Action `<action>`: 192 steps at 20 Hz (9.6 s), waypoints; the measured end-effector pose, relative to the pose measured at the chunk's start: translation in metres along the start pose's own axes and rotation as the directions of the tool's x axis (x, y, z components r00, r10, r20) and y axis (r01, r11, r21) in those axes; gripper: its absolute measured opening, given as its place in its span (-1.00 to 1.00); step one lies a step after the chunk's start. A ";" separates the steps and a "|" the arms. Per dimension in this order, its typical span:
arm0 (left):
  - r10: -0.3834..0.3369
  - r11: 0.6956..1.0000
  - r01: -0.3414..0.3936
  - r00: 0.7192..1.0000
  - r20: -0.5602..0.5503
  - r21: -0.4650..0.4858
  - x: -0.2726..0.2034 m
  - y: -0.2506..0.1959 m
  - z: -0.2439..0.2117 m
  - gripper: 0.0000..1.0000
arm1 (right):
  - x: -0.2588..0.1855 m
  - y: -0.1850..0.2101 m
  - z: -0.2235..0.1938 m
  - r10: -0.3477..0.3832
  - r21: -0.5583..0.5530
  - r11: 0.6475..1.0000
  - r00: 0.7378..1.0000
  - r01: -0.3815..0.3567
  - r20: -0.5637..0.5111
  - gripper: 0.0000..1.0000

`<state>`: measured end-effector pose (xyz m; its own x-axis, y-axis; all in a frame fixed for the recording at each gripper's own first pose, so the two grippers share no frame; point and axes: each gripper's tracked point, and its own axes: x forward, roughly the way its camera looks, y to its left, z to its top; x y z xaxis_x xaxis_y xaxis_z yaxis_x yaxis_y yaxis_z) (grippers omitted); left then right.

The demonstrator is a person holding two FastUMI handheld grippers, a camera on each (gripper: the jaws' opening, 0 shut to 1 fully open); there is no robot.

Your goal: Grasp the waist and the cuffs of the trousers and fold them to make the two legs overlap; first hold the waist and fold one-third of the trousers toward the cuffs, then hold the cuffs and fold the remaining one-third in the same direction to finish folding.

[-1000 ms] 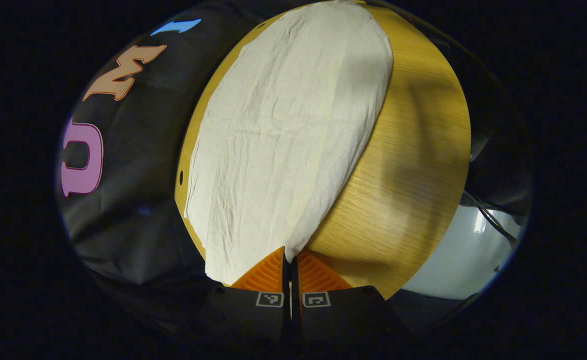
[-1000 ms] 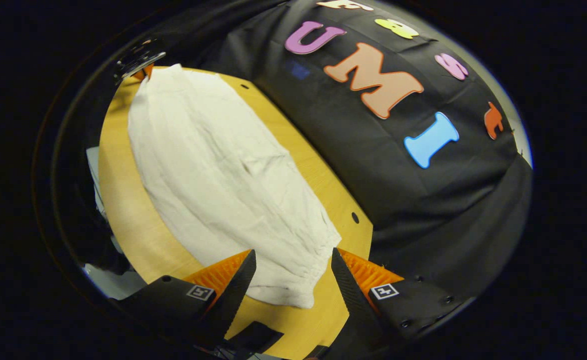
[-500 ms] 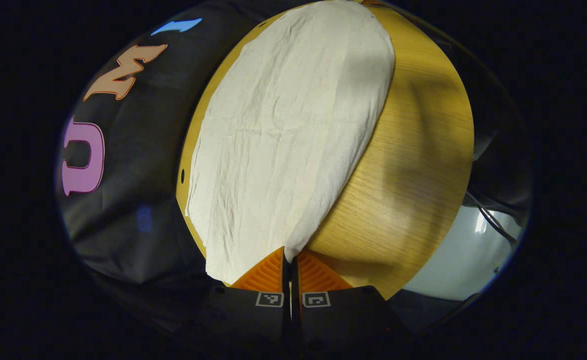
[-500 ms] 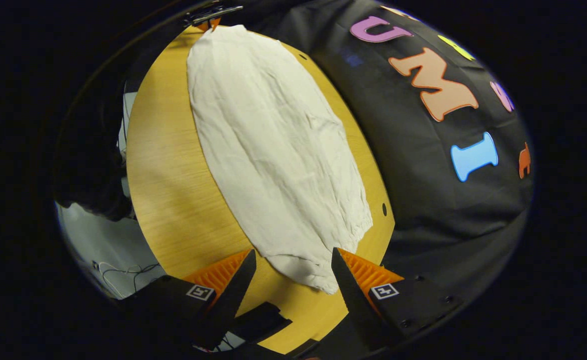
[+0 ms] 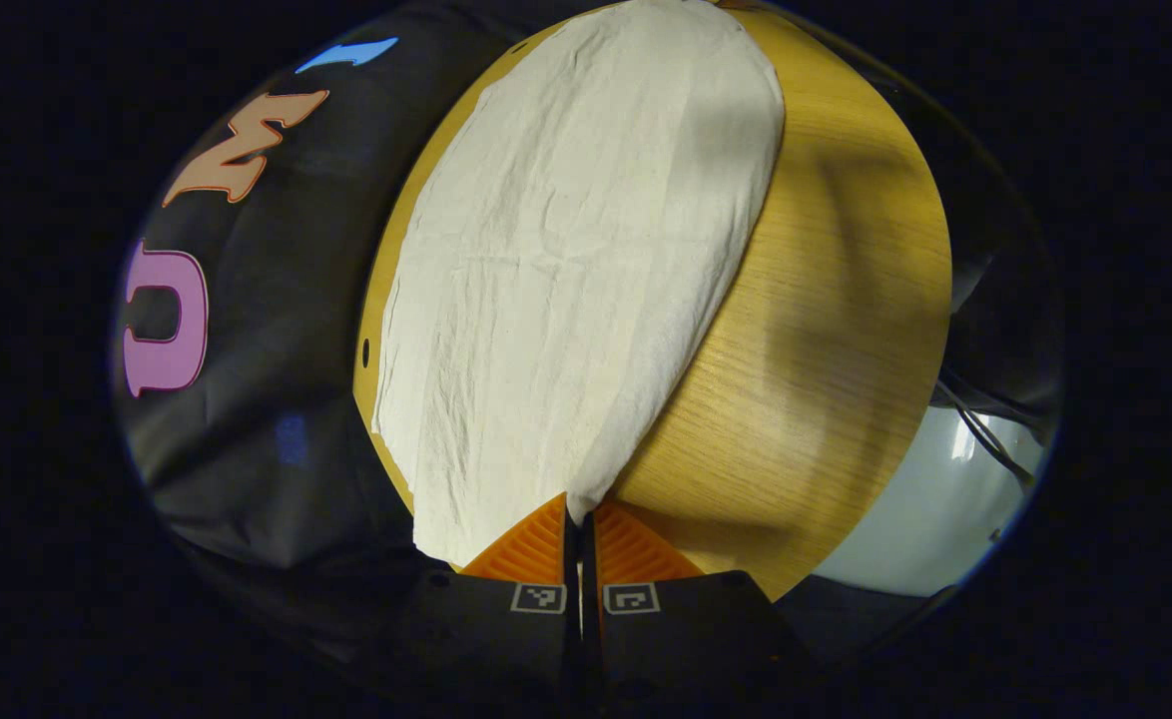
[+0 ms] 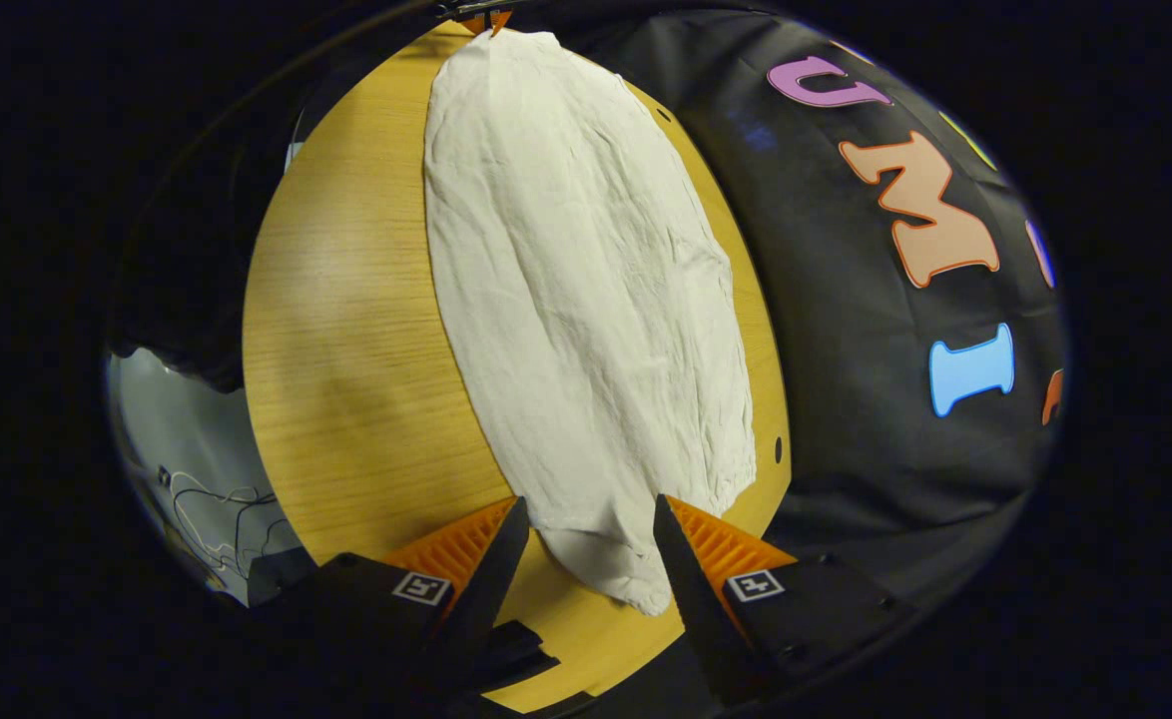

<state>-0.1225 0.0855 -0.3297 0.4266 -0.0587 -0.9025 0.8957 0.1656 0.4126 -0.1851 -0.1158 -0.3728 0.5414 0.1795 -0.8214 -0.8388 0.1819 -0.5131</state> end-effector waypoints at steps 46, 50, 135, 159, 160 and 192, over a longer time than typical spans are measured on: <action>0.306 0.933 -0.260 0.937 0.170 -0.248 0.028 0.254 0.065 -1.00 | 0.037 -0.202 0.058 -0.333 0.236 0.899 0.926 0.369 -0.179 -0.83; 0.295 0.928 -0.239 0.940 0.170 -0.284 0.051 0.266 0.067 -1.00 | 0.054 -0.216 0.067 -0.351 0.225 0.894 0.917 0.388 -0.189 -0.83; 0.539 0.412 -0.091 0.827 0.162 -0.907 -0.017 0.280 0.154 0.92 | 0.078 -0.206 -0.053 -0.253 0.984 -0.179 0.966 0.012 -0.058 -0.60; 0.492 0.306 -0.147 0.870 0.024 -0.941 -0.008 0.257 -0.015 0.93 | 0.079 -0.199 -0.055 -0.186 0.934 0.283 0.943 -0.218 0.277 -0.62; 0.488 0.304 -0.148 0.873 0.020 -0.941 -0.007 0.255 -0.020 0.93 | 0.078 -0.200 -0.056 -0.163 0.920 0.324 0.945 -0.221 0.284 -0.62; 0.177 0.195 0.167 0.963 0.202 -0.966 0.117 0.186 -0.023 0.89 | 0.034 -0.233 -0.099 -0.091 0.892 0.439 0.982 -0.110 0.166 0.96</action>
<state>0.0917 0.1318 -0.3614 0.5945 -0.2264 -0.7716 0.1251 0.9739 -0.1893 0.0230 -0.2474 -0.3062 0.6172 0.3199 -0.7188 -0.3766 0.9223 0.0871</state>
